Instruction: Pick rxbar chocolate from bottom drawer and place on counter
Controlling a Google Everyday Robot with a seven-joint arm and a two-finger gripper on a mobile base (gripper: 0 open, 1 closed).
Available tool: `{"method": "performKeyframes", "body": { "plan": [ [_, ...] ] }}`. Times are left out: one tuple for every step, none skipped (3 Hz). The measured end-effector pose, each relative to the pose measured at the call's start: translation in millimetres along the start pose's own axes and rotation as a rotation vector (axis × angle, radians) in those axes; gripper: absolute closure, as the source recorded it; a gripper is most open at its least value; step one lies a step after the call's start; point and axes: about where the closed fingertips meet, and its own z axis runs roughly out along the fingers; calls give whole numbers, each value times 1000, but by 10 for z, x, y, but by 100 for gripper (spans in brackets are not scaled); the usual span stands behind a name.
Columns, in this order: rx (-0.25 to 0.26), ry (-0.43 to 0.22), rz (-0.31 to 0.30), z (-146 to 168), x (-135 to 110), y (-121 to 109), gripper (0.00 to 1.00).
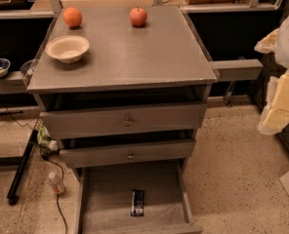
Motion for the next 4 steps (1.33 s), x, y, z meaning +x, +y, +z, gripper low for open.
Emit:
{"method": "performKeyframes", "body": {
  "plan": [
    [3, 3, -4, 55, -49, 34, 0],
    [-5, 29, -22, 257, -118, 96, 0],
    [-26, 51, -35, 533, -180, 131, 0],
    [-38, 61, -37, 805, -217, 144, 0]
  ]
}}
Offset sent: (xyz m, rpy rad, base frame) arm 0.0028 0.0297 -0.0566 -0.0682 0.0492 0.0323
